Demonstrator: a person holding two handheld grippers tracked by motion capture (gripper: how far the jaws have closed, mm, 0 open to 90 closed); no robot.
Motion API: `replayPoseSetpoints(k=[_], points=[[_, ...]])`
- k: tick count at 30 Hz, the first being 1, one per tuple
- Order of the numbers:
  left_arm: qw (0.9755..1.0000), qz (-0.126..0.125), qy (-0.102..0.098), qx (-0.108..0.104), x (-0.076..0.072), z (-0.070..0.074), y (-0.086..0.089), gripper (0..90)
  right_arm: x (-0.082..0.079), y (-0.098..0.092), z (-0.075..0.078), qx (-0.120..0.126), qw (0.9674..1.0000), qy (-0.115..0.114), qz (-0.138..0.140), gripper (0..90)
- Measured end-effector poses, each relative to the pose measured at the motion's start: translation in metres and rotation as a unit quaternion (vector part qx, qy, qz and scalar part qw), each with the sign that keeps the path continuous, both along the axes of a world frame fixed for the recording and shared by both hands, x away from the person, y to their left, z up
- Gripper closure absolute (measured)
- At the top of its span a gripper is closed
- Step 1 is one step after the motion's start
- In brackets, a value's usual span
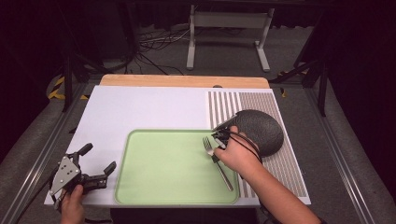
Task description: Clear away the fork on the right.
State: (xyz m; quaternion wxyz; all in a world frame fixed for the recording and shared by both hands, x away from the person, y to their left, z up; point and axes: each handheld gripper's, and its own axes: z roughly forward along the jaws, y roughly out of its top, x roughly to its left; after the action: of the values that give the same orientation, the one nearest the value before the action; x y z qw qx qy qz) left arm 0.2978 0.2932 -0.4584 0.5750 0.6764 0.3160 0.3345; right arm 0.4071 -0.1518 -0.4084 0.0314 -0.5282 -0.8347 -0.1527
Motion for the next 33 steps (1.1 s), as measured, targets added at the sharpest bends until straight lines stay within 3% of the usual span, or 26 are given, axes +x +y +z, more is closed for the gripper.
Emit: replayPoseSetpoints(k=[13, 18, 20, 23, 27, 28, 30, 33], points=[[1.0, -0.001, 0.0, 0.001, 0.0002, 0.0001, 0.0, 0.0, 0.0013, -0.0026, -0.0062, -0.004, 0.9999, 0.008, -0.009, 84.8], [1.0, 0.0, 0.0, 0.0, 0.0001, 0.0, 0.0, 0.0, 0.0012, -0.0034, -0.0062, 0.0, 1.0, -0.001, -0.007, 78.2], [1.0, -0.001, 0.0, 0.002, 0.0002, 0.0001, -0.0001, 0.0, 0.0009, -0.0035, -0.0048, 0.007, 1.0, -0.007, -0.001, 70.0], [1.0, -0.001, 0.0, 0.002, 0.0003, 0.0001, -0.0002, 0.1, -0.0002, -0.0032, -0.0024, 0.013, 0.9995, -0.028, 0.004, 59.3], [1.0, 0.0, 0.0, 0.001, 0.0001, 0.0001, -0.0002, 0.1, -0.0005, -0.0029, 0.0006, 0.039, 0.997, -0.062, 0.025, 36.5], [1.0, 0.0, 0.0, 0.001, 0.0001, 0.0001, -0.0003, 0.1, -0.0002, -0.003, 0.0008, 0.042, 0.9957, -0.074, 0.036, 30.4], [1.0, -0.001, 0.0, 0.002, 0.0002, 0.0001, -0.0002, 0.0, -0.0016, -0.0002, 0.0003, 0.037, 0.9899, -0.128, 0.049, 19.3], [1.0, -0.001, -0.001, 0.002, 0.0002, 0.0002, -0.0003, 0.1, -0.0018, 0.0002, 0.0024, 0.032, 0.9873, -0.137, 0.075, 21.5]])
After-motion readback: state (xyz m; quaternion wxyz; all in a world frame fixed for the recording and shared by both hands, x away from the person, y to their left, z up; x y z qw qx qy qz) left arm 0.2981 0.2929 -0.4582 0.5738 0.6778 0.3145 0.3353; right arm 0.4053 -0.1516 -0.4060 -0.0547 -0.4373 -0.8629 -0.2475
